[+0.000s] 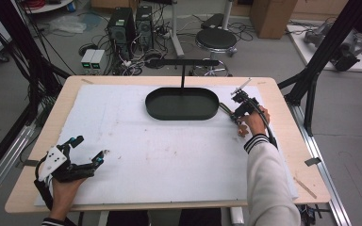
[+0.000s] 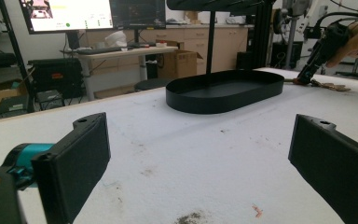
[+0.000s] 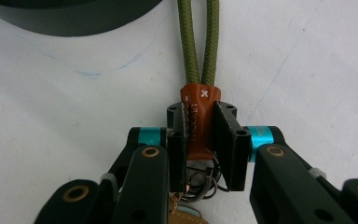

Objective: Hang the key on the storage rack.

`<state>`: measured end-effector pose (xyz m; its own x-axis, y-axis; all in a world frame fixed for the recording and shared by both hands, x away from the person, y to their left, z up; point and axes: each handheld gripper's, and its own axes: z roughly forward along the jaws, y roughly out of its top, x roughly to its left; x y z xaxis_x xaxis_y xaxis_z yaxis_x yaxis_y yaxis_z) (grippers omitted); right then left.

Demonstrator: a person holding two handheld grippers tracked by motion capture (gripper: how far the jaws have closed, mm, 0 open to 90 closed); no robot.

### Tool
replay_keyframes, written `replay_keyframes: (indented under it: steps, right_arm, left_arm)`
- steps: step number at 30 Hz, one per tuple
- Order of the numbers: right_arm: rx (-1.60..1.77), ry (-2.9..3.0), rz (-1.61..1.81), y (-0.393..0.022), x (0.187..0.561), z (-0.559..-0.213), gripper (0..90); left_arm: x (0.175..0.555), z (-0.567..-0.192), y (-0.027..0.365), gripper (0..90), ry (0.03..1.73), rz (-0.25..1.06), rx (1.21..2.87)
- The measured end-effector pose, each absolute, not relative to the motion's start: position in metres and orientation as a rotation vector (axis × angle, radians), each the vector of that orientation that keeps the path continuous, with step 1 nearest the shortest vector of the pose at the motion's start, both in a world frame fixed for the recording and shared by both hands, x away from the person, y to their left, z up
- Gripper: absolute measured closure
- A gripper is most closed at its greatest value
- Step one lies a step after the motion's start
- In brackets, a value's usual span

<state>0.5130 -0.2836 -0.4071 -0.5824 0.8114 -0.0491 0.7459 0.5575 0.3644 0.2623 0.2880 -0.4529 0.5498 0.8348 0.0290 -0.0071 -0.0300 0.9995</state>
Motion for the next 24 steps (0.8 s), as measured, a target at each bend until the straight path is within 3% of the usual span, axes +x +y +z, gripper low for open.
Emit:
replay_keyframes:
  steps: [12, 24]
  right_arm:
    - [1.308, 2.548, 0.515, -0.291, 0.507, -0.393, 75.7]
    - [1.261, 2.432, 0.853, -0.3, 0.486, -0.356, 75.7]
  left_arm:
    - [0.262, -0.453, 0.288, 5.8, 0.758, 0.789, 1.453]
    - [0.262, -0.453, 0.288, 5.8, 0.758, 0.789, 1.454]
